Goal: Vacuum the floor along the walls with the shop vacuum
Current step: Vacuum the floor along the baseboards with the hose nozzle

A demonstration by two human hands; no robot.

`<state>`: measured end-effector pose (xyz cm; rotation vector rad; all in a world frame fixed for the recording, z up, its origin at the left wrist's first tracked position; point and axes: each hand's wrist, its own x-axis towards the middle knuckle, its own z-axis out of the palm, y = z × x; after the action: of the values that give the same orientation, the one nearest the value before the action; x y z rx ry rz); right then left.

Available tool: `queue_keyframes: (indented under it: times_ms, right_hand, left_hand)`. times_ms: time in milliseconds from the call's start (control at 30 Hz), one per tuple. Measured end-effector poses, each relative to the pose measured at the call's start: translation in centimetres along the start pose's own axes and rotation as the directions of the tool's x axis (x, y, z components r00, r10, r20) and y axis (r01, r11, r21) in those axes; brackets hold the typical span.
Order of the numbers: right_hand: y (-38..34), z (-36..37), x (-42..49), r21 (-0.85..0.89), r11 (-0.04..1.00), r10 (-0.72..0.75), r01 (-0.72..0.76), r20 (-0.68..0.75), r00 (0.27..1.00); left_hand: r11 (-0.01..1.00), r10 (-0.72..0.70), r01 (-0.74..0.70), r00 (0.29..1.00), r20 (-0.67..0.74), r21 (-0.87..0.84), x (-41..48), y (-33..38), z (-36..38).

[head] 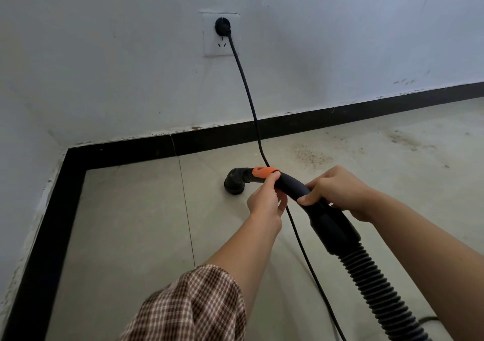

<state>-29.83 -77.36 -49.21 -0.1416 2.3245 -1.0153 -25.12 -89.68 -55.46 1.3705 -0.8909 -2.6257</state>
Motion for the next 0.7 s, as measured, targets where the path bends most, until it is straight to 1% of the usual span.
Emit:
queue_keyframes:
  times_ms: [333,700]
  right_hand:
    - [1.2,-1.4,-2.2,-0.032,0.999,0.04,-0.039,0.03,0.999]
    - [3.0,-3.0,-4.9,-0.063,0.995,0.083,-0.08,0.053,0.995]
  left_hand:
    - [0.999,-0.039,0.04,0.999,0.01,-0.007,-2.2,-2.3,0.2]
    - [0.998,-0.046,0.046,0.999,0.013,-0.036,-4.9,-5.2,0.2]
